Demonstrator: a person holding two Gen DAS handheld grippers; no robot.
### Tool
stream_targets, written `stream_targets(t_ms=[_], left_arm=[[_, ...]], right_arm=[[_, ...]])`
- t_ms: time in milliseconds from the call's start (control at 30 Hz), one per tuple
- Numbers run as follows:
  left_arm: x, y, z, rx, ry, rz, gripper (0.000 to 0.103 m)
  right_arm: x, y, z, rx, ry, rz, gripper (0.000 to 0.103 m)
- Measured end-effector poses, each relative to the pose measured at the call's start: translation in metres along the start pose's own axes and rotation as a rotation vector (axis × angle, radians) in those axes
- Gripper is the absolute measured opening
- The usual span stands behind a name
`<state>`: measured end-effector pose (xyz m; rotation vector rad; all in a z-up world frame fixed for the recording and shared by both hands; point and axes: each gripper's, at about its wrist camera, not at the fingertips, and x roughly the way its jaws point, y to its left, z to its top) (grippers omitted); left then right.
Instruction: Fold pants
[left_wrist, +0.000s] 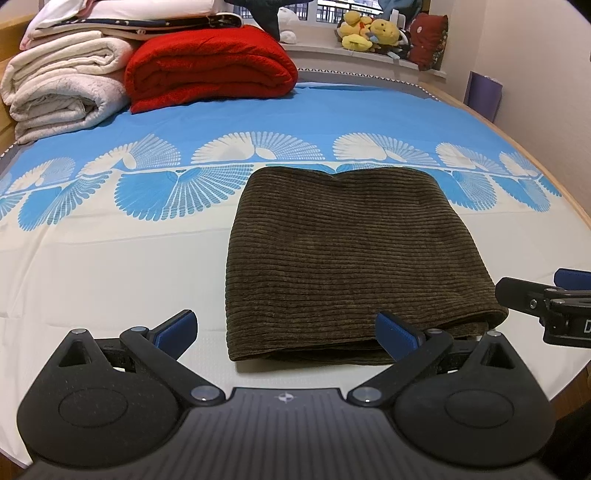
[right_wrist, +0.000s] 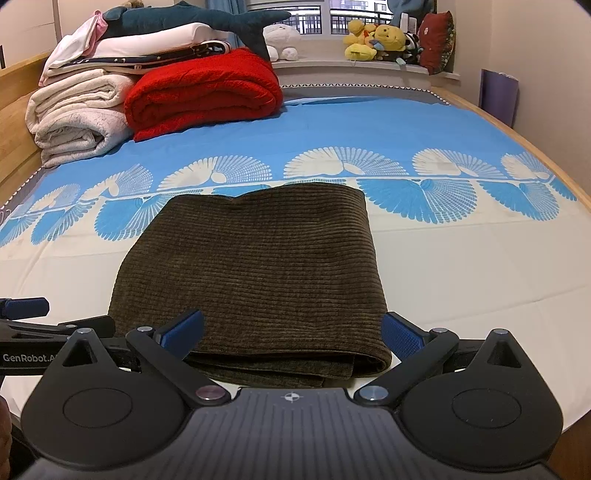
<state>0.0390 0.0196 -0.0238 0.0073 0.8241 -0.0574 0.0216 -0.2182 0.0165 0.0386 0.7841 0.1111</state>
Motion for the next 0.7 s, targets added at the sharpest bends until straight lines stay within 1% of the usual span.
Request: stream_targets(t_ms=[700], left_arm=[[0.0014,0.0008,-0.0011,0.005,-0.001,-0.003,0.103]], right_arm=[[0.0032,0.0037,0.0005,-0.007,0.006,-0.002,0.102]])
